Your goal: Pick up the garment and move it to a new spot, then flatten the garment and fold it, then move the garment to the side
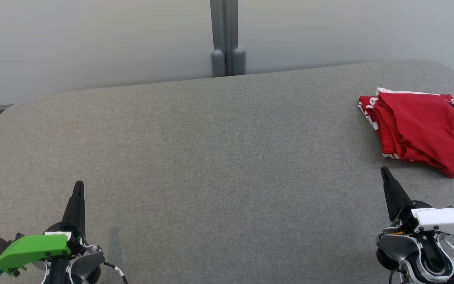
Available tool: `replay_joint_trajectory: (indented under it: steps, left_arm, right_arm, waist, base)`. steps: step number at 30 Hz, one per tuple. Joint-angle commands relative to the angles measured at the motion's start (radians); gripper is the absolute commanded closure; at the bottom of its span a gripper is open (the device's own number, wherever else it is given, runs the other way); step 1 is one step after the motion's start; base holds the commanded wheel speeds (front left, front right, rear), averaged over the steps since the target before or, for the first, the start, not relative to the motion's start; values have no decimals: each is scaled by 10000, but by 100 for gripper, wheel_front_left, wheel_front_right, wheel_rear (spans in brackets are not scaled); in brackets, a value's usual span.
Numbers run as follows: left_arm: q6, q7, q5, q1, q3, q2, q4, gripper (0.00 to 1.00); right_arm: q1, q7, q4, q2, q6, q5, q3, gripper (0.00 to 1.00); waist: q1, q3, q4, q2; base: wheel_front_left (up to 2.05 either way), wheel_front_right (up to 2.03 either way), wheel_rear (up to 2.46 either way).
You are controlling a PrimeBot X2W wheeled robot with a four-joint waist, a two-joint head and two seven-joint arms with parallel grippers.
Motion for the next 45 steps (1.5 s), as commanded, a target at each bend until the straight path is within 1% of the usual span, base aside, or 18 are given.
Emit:
replay_joint_trajectory:
  steps: [1, 45]
  left_arm:
    - [-60, 33, -42, -104, 24, 5, -18, 100]
    - [-60, 30, -42, -104, 21, 5, -19, 100]
  right_arm:
    - [-58, 25, -48, -41, 4, 65, -18, 100]
    - [-57, 23, -49, -41, 4, 67, -16, 100]
  waist:
    - [-1, 0, 0, -1]
    - [-1, 0, 0, -1]
  base:
    - [0, 0, 0]
    - [0, 0, 0]
